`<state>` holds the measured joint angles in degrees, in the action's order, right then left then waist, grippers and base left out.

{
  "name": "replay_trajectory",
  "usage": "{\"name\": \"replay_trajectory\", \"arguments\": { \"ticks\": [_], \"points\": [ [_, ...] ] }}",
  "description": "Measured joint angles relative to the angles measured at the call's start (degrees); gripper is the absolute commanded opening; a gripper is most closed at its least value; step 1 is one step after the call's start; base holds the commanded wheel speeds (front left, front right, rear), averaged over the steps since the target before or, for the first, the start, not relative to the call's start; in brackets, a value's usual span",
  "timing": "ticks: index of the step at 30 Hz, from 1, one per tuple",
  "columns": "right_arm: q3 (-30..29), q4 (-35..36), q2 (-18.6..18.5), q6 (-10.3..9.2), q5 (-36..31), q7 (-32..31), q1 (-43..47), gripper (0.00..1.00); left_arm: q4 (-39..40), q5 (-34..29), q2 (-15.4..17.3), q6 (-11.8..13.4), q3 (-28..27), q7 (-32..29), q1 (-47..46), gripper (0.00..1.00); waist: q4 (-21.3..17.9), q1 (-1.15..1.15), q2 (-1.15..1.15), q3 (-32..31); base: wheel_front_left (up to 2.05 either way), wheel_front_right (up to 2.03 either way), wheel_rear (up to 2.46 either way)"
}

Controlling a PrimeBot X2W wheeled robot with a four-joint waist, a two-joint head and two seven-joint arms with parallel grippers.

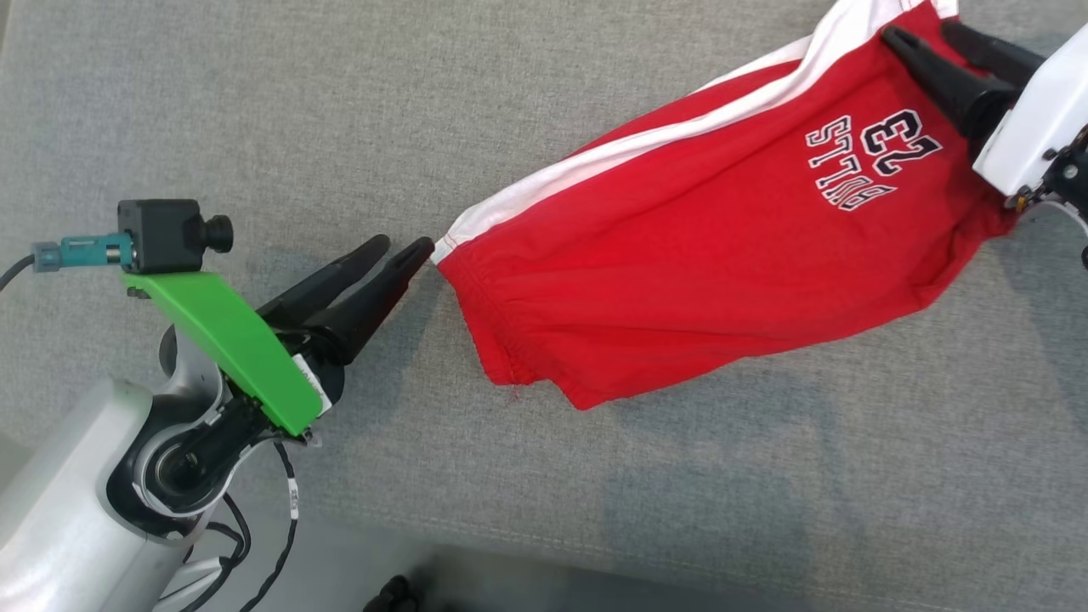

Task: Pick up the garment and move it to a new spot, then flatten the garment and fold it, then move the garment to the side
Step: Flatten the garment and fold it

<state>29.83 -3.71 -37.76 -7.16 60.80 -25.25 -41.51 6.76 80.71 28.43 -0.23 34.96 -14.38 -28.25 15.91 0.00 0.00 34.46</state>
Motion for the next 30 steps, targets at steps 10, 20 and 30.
{"name": "replay_trajectory", "arguments": {
  "ticks": [10, 20, 30],
  "points": [
    [2.12, -2.27, 0.26, -0.01, -0.22, -1.05, 3.97, 1.0, -0.46, 0.22, -2.14, 2.68, 0.77, 3.38, 6.34, 1.0, -2.63, 0.0, 0.0, -4.79, 0.0, 0.0, 0.0],
    [3.07, -2.43, 0.01, -0.01, 0.76, -2.26, 7.22, 1.0, -1.79, 1.54, -5.95, 5.02, 2.15, 4.94, 9.5, 1.0, -4.84, 0.0, 0.0, -6.57, 0.0, 0.0, 0.0],
    [4.89, -2.2, 2.52, -0.01, 0.75, -3.56, 6.66, 1.0, -4.05, 1.27, -6.8, 5.79, 4.36, 4.0, 9.34, 1.0, -5.63, -0.01, 0.0, -5.83, 0.0, 0.0, 0.0]
  ]
}}
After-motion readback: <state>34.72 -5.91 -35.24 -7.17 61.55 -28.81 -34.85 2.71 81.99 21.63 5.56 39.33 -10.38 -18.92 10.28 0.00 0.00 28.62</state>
